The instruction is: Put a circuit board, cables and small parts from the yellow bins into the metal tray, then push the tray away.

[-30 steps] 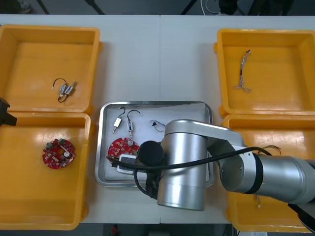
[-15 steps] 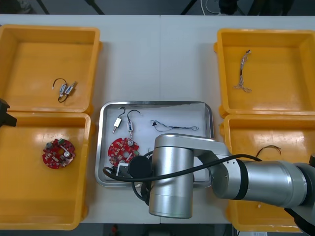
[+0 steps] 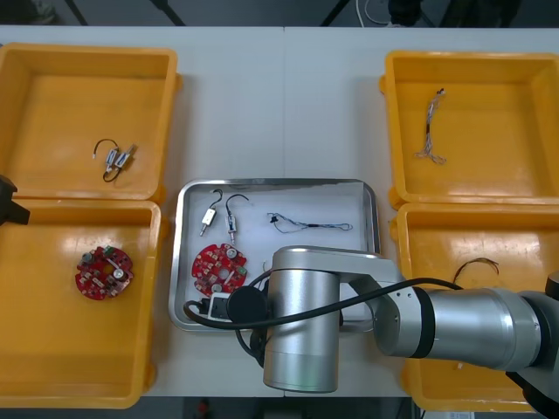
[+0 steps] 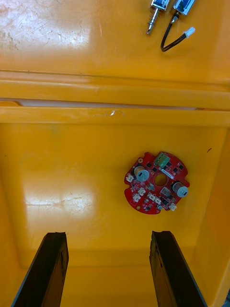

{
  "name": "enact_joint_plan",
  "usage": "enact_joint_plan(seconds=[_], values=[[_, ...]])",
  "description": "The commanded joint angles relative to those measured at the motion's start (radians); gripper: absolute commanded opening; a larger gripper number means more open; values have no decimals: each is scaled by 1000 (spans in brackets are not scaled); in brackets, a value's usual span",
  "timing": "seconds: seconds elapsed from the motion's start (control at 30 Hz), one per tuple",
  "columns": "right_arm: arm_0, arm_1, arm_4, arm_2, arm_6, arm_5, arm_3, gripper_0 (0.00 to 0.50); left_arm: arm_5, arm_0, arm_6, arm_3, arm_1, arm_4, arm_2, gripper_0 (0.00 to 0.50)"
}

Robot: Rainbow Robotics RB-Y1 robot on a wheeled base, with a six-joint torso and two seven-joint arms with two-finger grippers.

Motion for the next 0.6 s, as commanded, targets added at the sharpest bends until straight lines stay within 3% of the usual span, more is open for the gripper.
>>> enact_joint_plan(seconds=[0.03, 0.1, 0.6], values=[[-33, 30, 9, 16, 30, 5, -9, 35, -7, 21, -116, -27, 48, 1, 33, 500], [-37, 30, 9, 16, 29, 5, -9, 0, -7, 21, -116, -27, 48, 1, 33, 500], [-109, 19, 21, 17, 23, 5, -9, 0, -7, 21, -116, -27, 48, 1, 33, 500]])
